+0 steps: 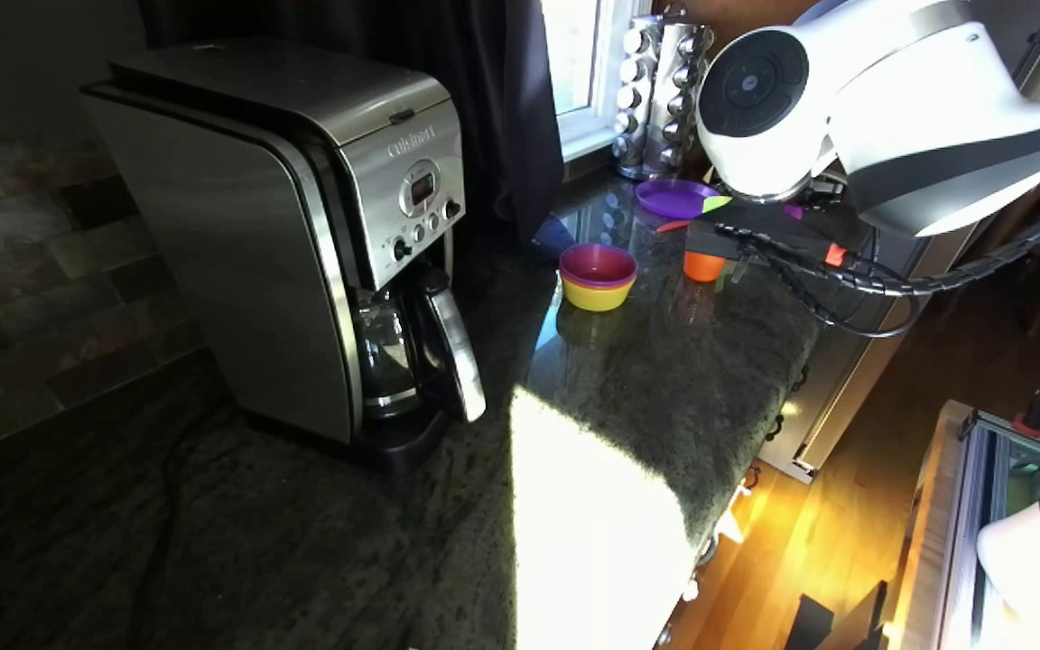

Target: Place the purple cup upside down.

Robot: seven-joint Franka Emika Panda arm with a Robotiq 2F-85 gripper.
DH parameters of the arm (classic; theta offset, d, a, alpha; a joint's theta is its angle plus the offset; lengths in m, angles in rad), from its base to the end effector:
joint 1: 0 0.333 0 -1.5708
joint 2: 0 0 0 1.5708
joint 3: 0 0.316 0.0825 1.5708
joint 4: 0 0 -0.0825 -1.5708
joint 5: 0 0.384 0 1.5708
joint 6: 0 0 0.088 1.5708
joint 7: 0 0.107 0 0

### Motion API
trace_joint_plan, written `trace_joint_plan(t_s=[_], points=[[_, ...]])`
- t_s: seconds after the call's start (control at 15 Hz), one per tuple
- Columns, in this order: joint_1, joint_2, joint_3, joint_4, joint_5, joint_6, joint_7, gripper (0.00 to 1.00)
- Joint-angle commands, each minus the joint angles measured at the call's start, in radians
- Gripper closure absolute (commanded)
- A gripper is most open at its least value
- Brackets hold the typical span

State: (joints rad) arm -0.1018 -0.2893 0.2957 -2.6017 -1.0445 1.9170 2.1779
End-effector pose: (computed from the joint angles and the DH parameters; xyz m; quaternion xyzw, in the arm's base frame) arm 0.3961 0.0124 0.3546 0.6629 -0.5605 0.3547 0.3472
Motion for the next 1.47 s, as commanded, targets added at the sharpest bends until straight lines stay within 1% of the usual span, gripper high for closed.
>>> trace_joint_plan(t_s=[0.0,0.27,0.47,0.67,0.8,1.0,1.4], points=[[0.088,0.037,-0.03,-0.003,-0.116,-0.094,0.069,0.57],[0.16,0.1,-0.037,-0.005,-0.258,-0.148,0.132,0.57],[0.195,0.161,-0.045,-0.002,-0.37,-0.174,0.198,0.57],[0.219,0.227,-0.051,0.009,-0.456,-0.252,0.274,0.57],[0.233,0.259,-0.059,0.02,-0.455,-0.293,0.302,0.57],[0.248,0.297,-0.066,0.036,-0.443,-0.321,0.304,0.57],[0.253,0.37,-0.079,0.065,-0.417,-0.341,0.266,0.57]])
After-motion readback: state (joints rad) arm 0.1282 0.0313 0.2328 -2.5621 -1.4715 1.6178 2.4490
